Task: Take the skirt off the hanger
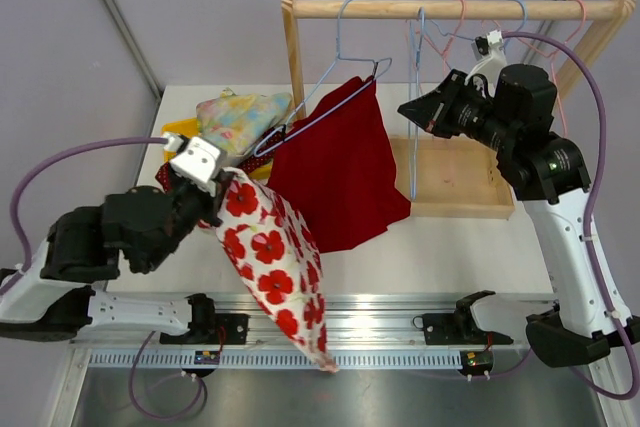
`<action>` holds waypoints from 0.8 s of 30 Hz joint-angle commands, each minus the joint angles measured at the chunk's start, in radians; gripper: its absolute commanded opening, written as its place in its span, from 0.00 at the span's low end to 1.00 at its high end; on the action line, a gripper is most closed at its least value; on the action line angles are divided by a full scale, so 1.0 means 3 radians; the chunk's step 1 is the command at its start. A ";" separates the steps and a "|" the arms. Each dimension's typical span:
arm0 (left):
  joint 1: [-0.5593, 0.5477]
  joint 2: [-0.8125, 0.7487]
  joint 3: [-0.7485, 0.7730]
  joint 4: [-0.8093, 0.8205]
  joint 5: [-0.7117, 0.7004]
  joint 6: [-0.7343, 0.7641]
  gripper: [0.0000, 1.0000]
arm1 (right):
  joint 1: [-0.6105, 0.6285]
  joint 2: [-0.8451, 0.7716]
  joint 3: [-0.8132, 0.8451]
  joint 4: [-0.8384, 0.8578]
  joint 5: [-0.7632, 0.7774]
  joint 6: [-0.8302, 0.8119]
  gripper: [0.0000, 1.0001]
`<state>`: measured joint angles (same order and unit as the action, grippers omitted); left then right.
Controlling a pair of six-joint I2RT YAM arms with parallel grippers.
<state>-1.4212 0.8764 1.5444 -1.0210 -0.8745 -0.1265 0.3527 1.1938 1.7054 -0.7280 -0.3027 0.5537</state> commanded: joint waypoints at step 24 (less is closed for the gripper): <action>0.2087 0.0878 0.1255 0.1296 0.0511 0.2002 0.00 | 0.0001 0.0229 0.0304 0.0284 -0.0095 0.0184 0.00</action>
<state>-0.9337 1.0805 1.9358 -0.6937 -0.8486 0.4484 0.3527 1.2930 1.8328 -0.6979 -0.3084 0.5949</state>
